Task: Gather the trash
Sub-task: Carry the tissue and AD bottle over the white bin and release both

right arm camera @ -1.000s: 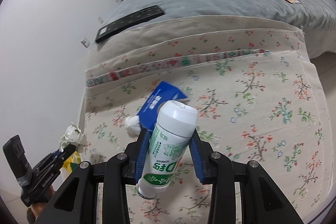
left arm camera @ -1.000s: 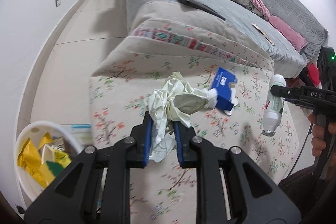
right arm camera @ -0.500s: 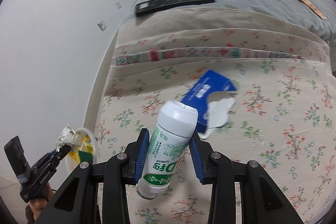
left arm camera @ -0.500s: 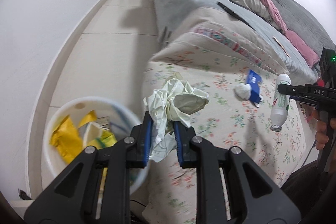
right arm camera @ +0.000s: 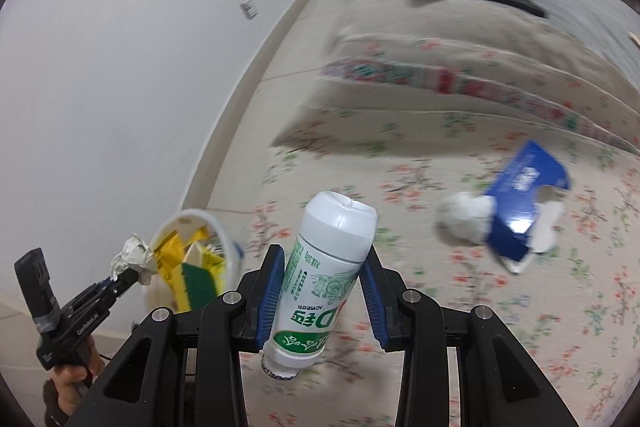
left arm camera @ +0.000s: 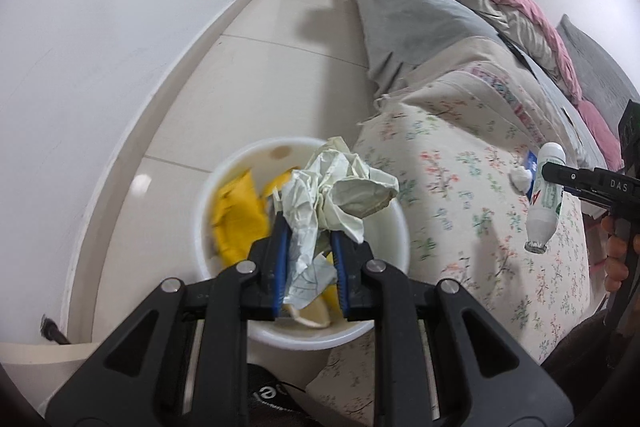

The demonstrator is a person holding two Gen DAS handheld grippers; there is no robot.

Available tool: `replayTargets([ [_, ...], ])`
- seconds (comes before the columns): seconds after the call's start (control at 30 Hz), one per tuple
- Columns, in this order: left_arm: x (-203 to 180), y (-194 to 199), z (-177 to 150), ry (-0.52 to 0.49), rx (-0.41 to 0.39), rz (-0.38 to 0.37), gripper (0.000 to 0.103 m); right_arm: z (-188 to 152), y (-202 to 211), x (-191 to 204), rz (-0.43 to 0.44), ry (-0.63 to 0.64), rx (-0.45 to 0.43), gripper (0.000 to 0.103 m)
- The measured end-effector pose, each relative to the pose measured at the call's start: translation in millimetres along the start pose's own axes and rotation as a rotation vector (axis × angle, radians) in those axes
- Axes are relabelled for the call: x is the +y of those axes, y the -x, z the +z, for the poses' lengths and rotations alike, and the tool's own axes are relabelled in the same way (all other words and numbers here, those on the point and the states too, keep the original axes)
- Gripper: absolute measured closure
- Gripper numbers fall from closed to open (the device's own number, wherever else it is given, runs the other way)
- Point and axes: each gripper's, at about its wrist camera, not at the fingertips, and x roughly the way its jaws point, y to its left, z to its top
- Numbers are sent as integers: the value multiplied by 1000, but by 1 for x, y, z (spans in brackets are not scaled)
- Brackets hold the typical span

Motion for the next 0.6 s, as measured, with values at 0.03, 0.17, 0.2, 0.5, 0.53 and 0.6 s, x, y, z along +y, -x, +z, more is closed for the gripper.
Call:
replayTargets([
  [0.03, 3, 0, -1, 5, 5, 1, 81, 0, -5, 7, 6, 11, 6, 64],
  [0.17, 14, -5, -4, 24, 32, 19, 79, 0, -26, 35, 24, 53, 26, 64],
  [0.2, 16, -7, -4, 25, 42, 29, 78, 0, -32, 43, 29, 63, 34, 64],
  [0.5, 33, -7, 0, 85, 67, 90, 25, 2, -61, 87, 66, 106, 36, 64],
  [0.53, 34, -7, 1, 88, 72, 96, 23, 3, -65, 91, 70, 108, 32, 64],
  [0.6, 37, -6, 1, 97, 74, 111, 21, 5, -72, 99, 65, 118, 25, 64],
])
